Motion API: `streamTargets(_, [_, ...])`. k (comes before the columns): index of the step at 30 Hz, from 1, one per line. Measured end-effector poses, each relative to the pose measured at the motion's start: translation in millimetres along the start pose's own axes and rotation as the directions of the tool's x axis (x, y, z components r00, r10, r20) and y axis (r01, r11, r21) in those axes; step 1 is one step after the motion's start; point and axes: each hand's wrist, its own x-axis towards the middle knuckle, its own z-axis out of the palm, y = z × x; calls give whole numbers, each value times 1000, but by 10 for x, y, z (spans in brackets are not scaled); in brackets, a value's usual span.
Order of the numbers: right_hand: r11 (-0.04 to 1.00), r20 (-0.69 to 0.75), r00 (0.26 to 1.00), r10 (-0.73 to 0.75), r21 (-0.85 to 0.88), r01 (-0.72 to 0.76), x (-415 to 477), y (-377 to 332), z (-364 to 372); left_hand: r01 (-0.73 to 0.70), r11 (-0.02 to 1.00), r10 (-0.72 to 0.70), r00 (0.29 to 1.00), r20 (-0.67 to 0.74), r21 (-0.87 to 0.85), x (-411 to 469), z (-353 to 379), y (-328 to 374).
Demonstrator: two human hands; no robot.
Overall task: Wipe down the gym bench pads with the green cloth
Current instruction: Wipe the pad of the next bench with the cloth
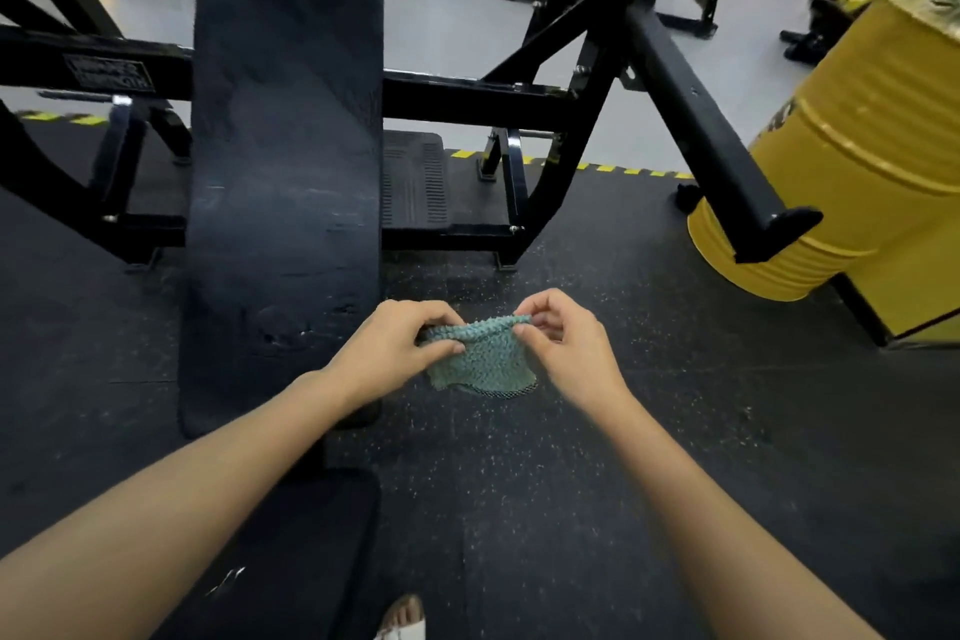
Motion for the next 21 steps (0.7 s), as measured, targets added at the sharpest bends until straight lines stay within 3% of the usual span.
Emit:
streamTargets(12, [999,180,983,-21,53,12,1456,-148,62,151,989,-149,969,-195,-6,883,-454,-310])
streamTargets(21, [989,306,942,-138,85,117,2272,-240,-45,256,966,-254,907,-336,-41,1394,-655,-295])
